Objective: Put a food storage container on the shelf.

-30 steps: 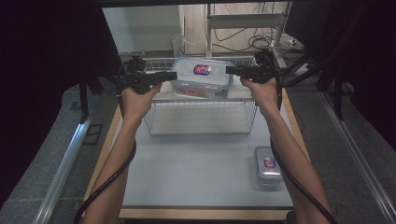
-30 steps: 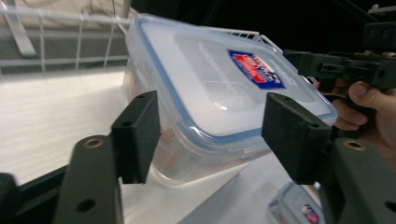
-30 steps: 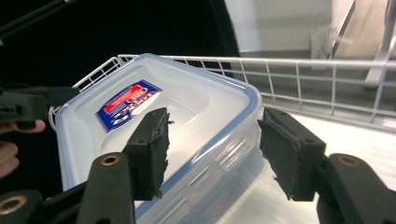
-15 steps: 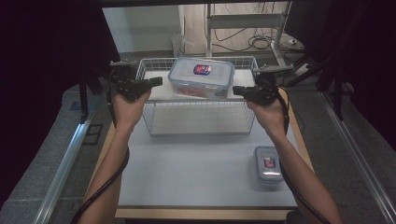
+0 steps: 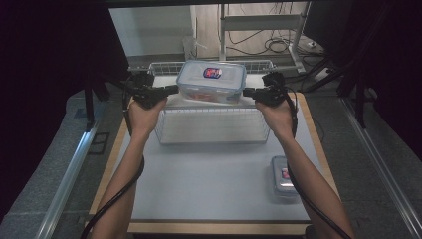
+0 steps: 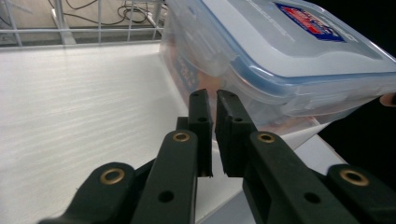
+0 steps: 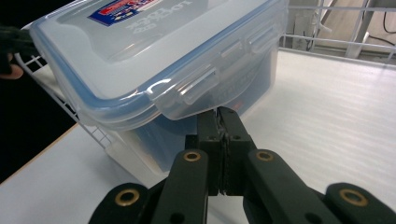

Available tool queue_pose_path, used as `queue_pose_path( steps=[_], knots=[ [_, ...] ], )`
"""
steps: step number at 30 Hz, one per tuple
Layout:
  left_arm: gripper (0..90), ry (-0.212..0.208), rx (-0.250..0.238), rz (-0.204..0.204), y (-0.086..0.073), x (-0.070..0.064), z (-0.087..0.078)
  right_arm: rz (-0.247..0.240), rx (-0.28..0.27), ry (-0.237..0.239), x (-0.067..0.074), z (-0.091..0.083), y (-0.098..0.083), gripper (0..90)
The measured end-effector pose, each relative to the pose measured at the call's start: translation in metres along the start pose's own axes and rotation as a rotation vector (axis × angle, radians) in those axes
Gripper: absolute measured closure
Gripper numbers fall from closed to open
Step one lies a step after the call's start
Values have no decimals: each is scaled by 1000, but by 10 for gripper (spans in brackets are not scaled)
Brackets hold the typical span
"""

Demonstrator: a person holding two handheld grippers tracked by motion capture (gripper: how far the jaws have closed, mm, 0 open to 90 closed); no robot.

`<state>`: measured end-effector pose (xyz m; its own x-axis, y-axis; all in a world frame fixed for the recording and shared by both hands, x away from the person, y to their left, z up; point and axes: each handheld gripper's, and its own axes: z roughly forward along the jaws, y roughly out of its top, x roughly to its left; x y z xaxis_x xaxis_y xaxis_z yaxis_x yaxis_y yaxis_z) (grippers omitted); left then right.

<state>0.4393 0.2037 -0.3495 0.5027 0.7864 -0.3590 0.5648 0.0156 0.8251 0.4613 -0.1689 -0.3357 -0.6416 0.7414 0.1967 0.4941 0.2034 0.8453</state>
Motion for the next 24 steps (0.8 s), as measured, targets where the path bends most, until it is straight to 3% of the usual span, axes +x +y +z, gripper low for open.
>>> queue_pose_path(
  steps=[9, 15, 18, 24],
  knots=[
    [864, -15, 10, -12, -2, -1, 0, 28, 6, -46, -4, 12, 11, 891],
    [831, -18, 5, -9, -4, -1, 0, 32, 2, -41, -6, 10, 12, 876],
    [739, 26, -3, 39, -7, -6, -6, -5, -3, -31, -4, 3, 10, 828],
    [614, 36, -29, 97, -16, -16, -21, -48, -1, 6, -2, -8, 0, 734]
  ],
)
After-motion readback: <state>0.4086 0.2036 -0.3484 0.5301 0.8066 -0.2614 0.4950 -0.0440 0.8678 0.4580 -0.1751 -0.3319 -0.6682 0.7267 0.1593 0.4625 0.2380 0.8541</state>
